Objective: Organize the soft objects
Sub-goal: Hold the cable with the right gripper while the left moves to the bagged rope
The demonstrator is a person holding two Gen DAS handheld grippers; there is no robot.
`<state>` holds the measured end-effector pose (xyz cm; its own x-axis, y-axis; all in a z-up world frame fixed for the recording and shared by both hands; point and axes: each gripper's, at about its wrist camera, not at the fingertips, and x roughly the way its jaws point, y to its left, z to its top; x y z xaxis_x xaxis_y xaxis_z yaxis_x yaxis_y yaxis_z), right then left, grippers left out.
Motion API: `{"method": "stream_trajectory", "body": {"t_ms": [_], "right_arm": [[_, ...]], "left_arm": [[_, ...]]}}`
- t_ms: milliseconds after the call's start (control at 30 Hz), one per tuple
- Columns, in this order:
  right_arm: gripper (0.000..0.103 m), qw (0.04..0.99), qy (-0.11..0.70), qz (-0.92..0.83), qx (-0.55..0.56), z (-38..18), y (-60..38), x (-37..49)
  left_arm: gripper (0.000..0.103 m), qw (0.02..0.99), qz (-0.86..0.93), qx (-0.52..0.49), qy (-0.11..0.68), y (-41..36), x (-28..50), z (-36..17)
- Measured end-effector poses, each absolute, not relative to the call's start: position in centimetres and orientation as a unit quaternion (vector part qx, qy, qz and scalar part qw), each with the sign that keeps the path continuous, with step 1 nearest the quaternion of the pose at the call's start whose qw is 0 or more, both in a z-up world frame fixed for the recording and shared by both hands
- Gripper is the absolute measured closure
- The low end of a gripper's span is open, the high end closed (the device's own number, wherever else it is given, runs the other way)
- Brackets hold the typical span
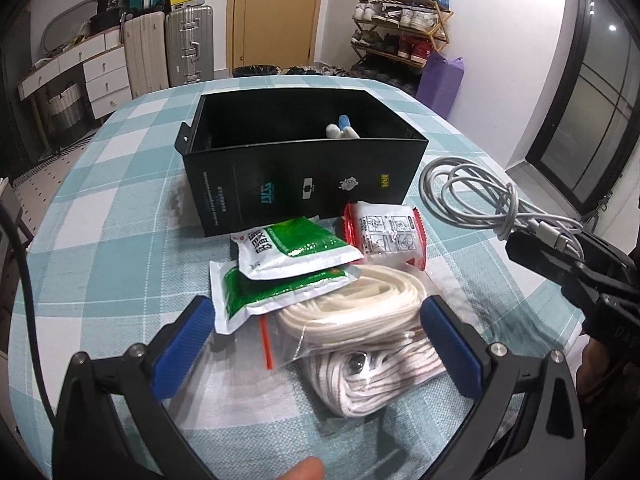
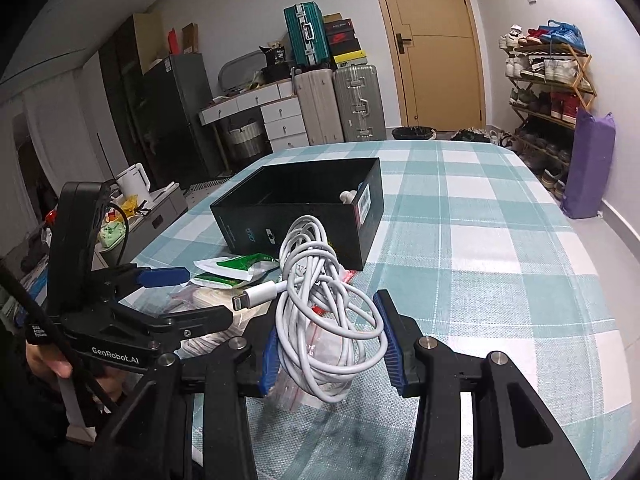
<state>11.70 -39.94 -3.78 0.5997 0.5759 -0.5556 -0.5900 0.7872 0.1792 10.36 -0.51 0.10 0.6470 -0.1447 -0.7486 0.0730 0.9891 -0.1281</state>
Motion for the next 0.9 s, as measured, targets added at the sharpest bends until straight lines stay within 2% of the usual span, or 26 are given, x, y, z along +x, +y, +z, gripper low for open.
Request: {"method": "stream_trajectory", "body": {"t_ms": [333, 833, 900], "right_arm": [[0.061, 0.893, 0.308, 0.326, -0.002, -4.3, -40.2, 12.2], [0.061, 0.894, 0.309, 0.324, 0.0, -4.5, -40.6, 12.4], [0.061, 0.894, 0.309, 0.324, -0.002, -4.5, -40.6, 12.3]], "left_arm": [[0.0, 0.893, -0.087, -0.059, 0.437, -0.4, 7.9, 0.2], [0.001, 0.885, -0.082, -0.058, 0.454, -2.6, 11.0, -0.8], [0.007, 0.885, -0.084, -0.062, 0.453, -2.6, 11.2, -0.9]]}}
